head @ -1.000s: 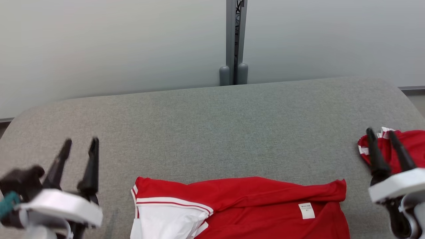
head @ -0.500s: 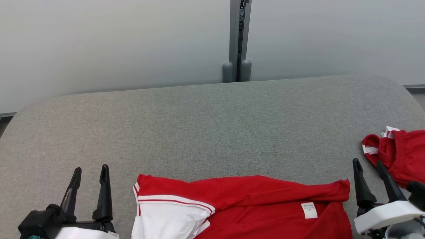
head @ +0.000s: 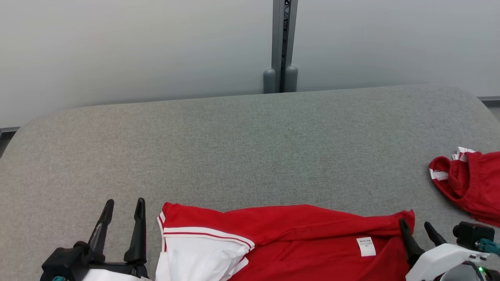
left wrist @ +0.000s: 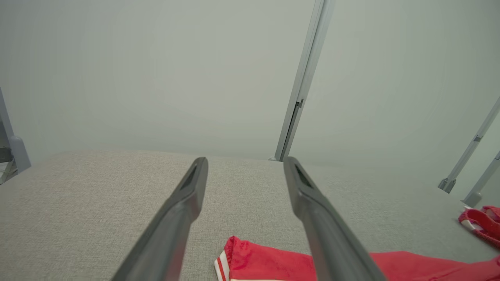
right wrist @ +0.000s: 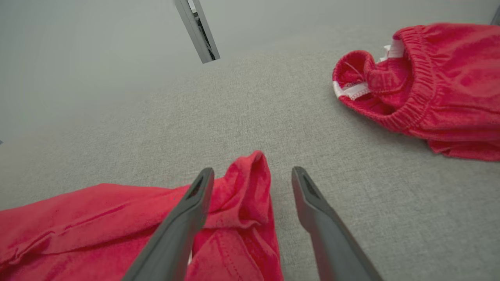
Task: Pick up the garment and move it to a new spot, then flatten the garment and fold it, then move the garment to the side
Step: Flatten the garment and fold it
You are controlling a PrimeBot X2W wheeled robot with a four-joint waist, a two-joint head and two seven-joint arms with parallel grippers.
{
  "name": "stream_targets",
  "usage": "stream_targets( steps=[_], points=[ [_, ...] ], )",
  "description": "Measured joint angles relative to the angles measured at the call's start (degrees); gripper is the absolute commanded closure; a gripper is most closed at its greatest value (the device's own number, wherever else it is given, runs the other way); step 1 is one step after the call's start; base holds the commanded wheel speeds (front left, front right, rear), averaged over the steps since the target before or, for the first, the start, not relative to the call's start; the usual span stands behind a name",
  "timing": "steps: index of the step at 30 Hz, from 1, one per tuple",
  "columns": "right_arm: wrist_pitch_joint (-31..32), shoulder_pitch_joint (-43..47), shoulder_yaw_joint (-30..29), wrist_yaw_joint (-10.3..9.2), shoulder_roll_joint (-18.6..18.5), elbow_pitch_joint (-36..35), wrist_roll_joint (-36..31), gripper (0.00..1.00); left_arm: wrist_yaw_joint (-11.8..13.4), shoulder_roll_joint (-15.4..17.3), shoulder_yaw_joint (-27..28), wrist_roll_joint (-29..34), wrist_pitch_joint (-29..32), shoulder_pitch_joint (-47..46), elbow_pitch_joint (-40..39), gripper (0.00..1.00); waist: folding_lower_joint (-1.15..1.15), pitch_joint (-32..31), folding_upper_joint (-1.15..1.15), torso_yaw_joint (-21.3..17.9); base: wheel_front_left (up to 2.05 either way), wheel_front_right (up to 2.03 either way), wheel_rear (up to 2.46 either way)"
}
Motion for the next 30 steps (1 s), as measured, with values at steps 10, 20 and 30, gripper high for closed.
stream_targets(
  steps=[10,20,30],
  points=[
    [1.89,-0.85,0.83,0.0,0.73,9.55,3.18,0.0,-1.45,-0.57,0.52,1.21,0.0,-0.31,1.51,0.0,0.0,0.24,0.0,1.38,0.0,0.0,0.0],
    [0.86,-4.19,5.11,0.0,1.72,14.67,7.93,0.0,-2.1,-0.89,0.58,1.94,0.0,-0.73,2.13,0.0,0.0,0.73,0.0,1.34,0.0,0.0,0.0],
    [-1.7,-5.93,8.95,-0.01,1.23,18.17,12.44,1.0,-2.34,-1.11,0.21,2.31,0.0,-1.19,2.98,0.0,0.0,0.42,0.0,2.32,0.0,0.0,0.0]
  ],
)
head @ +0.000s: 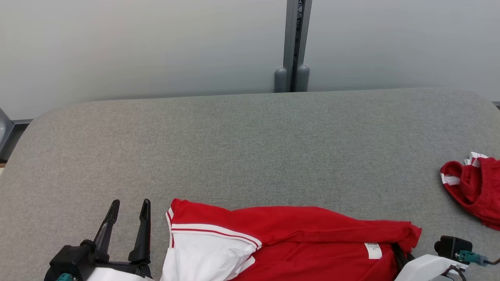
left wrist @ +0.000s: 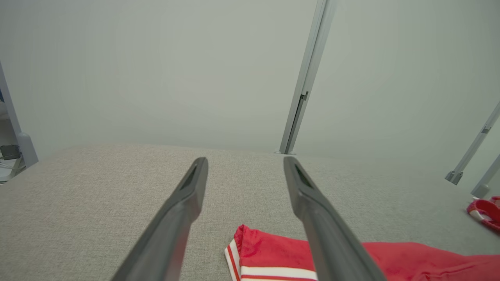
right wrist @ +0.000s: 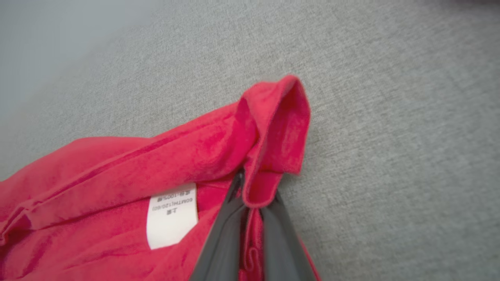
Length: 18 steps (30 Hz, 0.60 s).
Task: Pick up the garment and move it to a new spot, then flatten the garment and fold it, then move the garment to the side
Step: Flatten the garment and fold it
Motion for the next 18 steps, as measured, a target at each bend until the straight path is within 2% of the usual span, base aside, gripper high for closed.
stream_targets(
  steps=[9,18],
  points=[
    [-5.53,-2.24,1.86,0.02,-2.98,0.36,2.77,1.0,-0.25,-0.35,0.55,0.07,0.0,0.02,0.08,0.0,0.0,-0.57,0.0,-0.5,0.0,0.0,0.0],
    [-7.83,-6.08,1.64,0.02,-7.75,1.55,3.64,1.0,-0.47,-0.82,1.16,0.49,0.0,0.02,-0.03,0.0,0.0,-1.0,0.0,-1.47,0.0,0.0,0.0]
  ],
)
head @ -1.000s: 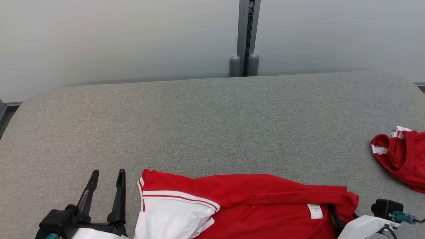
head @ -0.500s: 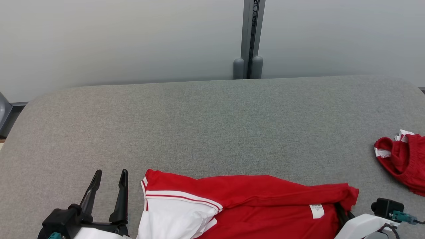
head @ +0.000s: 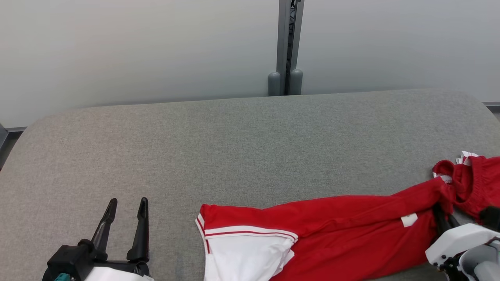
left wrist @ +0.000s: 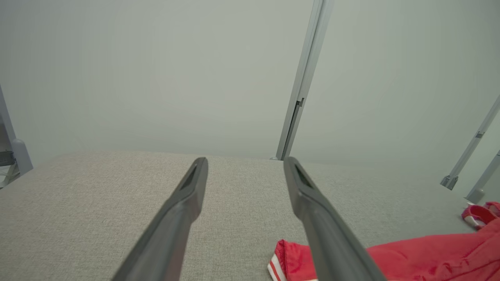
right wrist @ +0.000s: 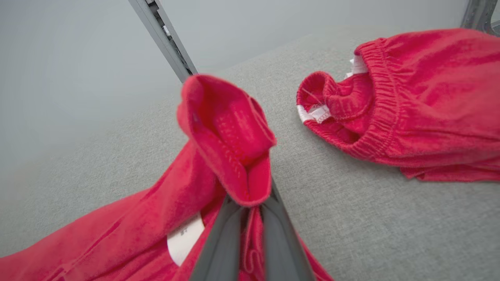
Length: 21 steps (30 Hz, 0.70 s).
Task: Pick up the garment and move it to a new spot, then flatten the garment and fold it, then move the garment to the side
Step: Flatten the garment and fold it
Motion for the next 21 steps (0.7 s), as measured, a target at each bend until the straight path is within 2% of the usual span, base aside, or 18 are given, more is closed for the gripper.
stream_targets(
  steps=[5,9,15,21],
  points=[
    [-0.79,-1.61,0.09,-0.01,-1.83,-2.2,-0.11,1.0,-0.15,-0.32,0.68,0.27,0.0,0.01,-0.11,0.0,0.0,-0.33,0.0,0.03,0.0,0.0,0.0],
    [-1.21,-1.83,0.46,-0.01,-1.53,-6.43,-1.02,1.0,-0.18,-0.78,1.13,0.38,0.0,0.22,0.12,0.0,0.0,-0.89,0.0,0.28,0.0,0.0,0.0],
    [0.4,0.5,1.29,-0.01,0.52,-15.88,-3.75,1.0,-0.51,-1.27,1.97,0.62,0.0,0.71,0.67,0.0,0.0,-1.74,0.0,0.99,0.0,0.0,0.0],
    [5.17,4.41,3.71,-0.01,6.22,-26.24,-6.8,1.0,-1.16,-1.78,2.02,0.92,0.0,0.71,1.35,0.0,0.0,-2.16,0.0,3.07,0.0,0.0,0.0]
  ],
)
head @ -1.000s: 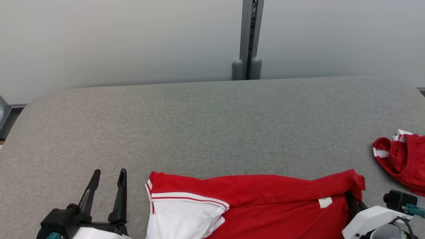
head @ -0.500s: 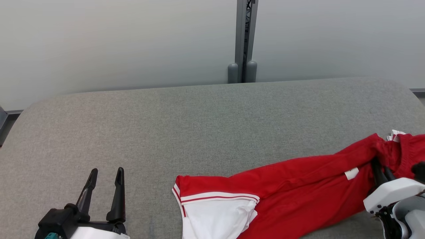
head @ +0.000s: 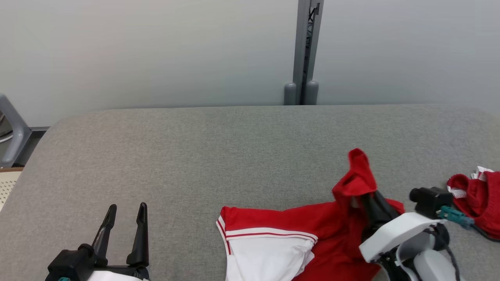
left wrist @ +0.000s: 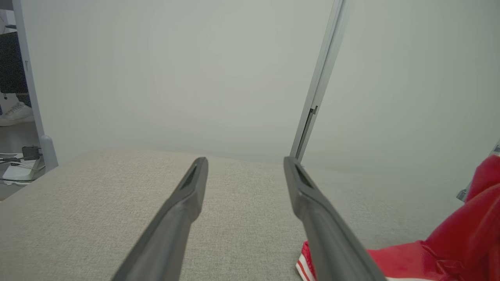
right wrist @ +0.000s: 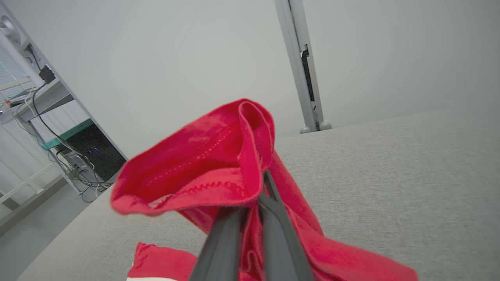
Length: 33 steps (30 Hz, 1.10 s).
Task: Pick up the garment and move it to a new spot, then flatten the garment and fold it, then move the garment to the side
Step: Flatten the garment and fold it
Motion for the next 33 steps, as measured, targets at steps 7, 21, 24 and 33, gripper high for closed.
stream_targets(
  steps=[7,21,24,33],
  points=[
    [4.3,3.07,2.78,0.0,4.25,-4.46,-1.09,1.0,-0.53,0.14,-0.27,0.24,0.0,-0.15,1.29,0.0,0.0,0.05,0.0,4.05,0.0,0.0,0.0],
    [3.45,1.26,11.05,0.0,6.39,3.68,5.37,1.0,-0.86,0.86,-1.41,0.37,0.12,-0.65,2.59,0.0,0.0,0.29,0.0,11.58,0.0,0.0,0.0],
    [2.33,0.16,13.7,0.0,6.49,5.79,7.61,1.0,-0.83,1.05,-1.4,0.36,0.18,-0.67,2.58,0.0,0.0,0.31,0.0,11.77,0.0,0.0,0.0],
    [-0.82,-3.16,21.73,0.0,6.49,9.85,14.08,0.0,-0.47,1.27,-1.57,0.14,0.31,-0.85,2.52,0.0,0.0,0.32,0.0,10.47,0.0,0.0,0.0]
  ],
)
